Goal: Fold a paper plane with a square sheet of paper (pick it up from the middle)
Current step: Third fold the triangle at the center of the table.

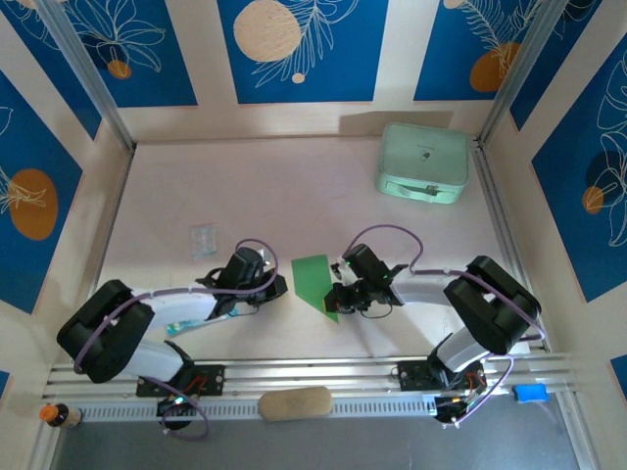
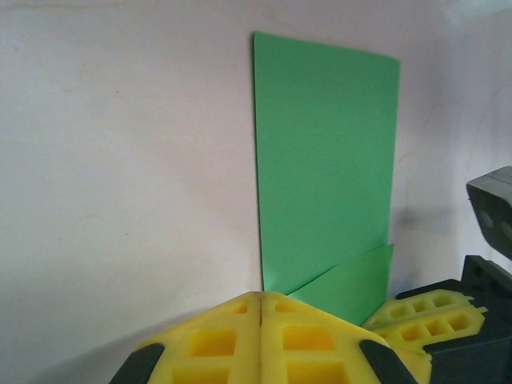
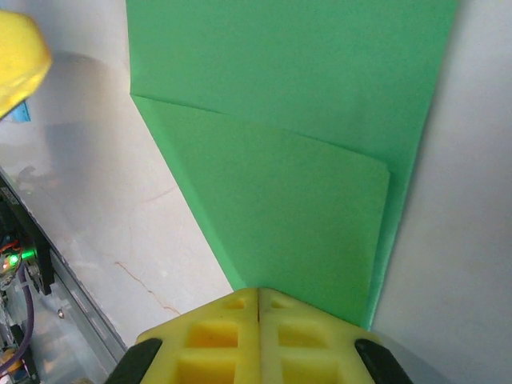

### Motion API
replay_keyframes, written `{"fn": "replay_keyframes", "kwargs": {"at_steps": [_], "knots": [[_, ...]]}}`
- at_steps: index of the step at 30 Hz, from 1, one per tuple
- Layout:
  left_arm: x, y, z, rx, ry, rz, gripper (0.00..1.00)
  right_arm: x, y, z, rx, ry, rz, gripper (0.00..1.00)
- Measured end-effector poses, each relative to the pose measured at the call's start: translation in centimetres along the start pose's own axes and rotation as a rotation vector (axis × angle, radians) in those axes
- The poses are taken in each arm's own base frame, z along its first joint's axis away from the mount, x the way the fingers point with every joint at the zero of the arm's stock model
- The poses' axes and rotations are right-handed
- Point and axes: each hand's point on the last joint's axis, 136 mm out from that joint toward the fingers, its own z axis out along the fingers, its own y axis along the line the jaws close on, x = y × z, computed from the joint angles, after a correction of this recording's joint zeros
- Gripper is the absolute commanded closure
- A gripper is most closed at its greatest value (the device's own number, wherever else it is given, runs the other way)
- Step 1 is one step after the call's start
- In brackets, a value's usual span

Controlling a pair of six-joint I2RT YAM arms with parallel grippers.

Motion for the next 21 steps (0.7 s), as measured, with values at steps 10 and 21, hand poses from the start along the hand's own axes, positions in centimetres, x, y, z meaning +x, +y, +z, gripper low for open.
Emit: {"fn": "replay_keyframes", "kwargs": {"at_steps": [10,21], "knots": [[0.2,-1.2,-0.1,0.02,0.007,0.017,0.91,-2.3,0.1,-3.8,0.022,-0.149,-0.006,0.77],[0.3,-1.7,0.3,0.021,0.014,0.022,0.82,-3.4,-1.3,-3.3,0.026,-0.121,0.069,0.68]]}}
